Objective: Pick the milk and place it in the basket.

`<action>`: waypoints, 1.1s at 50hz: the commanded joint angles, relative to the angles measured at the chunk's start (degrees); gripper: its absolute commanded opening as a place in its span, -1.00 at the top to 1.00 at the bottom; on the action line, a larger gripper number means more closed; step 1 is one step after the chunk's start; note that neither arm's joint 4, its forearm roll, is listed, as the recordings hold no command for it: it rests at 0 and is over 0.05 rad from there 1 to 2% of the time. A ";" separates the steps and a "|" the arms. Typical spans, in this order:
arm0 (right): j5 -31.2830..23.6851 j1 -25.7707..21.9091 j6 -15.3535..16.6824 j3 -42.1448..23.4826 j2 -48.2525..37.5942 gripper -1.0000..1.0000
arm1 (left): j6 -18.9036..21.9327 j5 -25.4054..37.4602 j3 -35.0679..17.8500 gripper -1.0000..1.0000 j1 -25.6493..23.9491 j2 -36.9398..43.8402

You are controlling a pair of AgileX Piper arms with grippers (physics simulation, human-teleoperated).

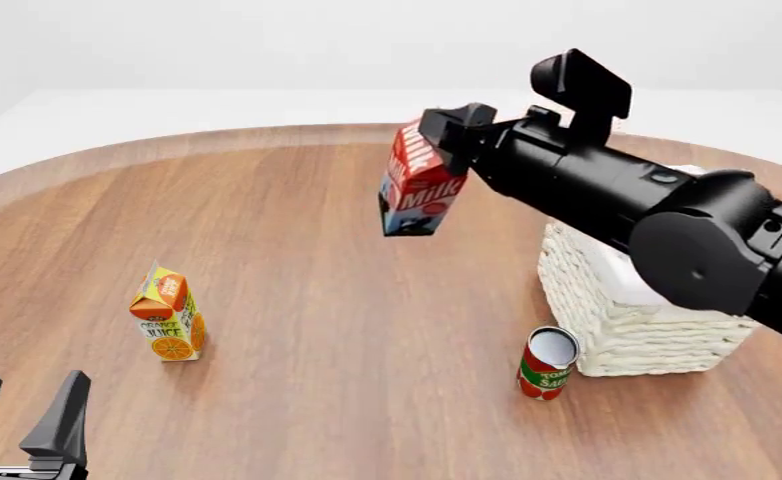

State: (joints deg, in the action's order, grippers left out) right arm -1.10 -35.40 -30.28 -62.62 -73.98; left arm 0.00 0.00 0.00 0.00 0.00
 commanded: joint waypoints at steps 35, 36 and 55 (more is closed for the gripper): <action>-6.07 5.61 -1.51 0.60 13.13 1.00 | 0.00 0.00 0.00 -1.00 0.00 0.00; -6.32 5.74 -1.58 0.65 13.52 1.00 | 0.00 0.00 0.00 -1.00 0.00 0.00; -9.21 8.16 -1.99 1.73 18.95 1.00 | 0.00 0.00 0.00 -1.00 0.00 0.00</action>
State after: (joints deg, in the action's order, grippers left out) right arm -9.34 -28.49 -31.57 -60.40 -58.41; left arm 0.00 0.00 0.00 0.00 0.00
